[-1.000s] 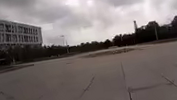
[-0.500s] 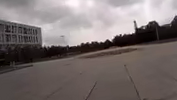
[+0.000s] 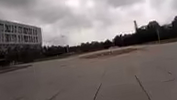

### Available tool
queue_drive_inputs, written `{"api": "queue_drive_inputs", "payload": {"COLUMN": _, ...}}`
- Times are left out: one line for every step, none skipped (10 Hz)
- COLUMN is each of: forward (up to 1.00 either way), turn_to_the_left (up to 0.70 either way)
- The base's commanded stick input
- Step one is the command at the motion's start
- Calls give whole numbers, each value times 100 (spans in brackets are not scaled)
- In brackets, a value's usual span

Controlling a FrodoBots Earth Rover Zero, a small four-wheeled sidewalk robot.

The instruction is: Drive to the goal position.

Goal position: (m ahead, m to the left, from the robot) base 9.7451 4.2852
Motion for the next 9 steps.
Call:
{"api": "queue_drive_inputs", "payload": {"forward": 70, "turn_to_the_left": 0}}
{"api": "queue_drive_inputs", "payload": {"forward": 70, "turn_to_the_left": 0}}
{"api": "queue_drive_inputs", "payload": {"forward": 70, "turn_to_the_left": 0}}
{"api": "queue_drive_inputs", "payload": {"forward": 70, "turn_to_the_left": 0}}
{"api": "queue_drive_inputs", "payload": {"forward": 70, "turn_to_the_left": 0}}
{"api": "queue_drive_inputs", "payload": {"forward": 70, "turn_to_the_left": 0}}
{"api": "queue_drive_inputs", "payload": {"forward": 70, "turn_to_the_left": 0}}
{"api": "queue_drive_inputs", "payload": {"forward": 70, "turn_to_the_left": 0}}
{"api": "queue_drive_inputs", "payload": {"forward": 70, "turn_to_the_left": 0}}
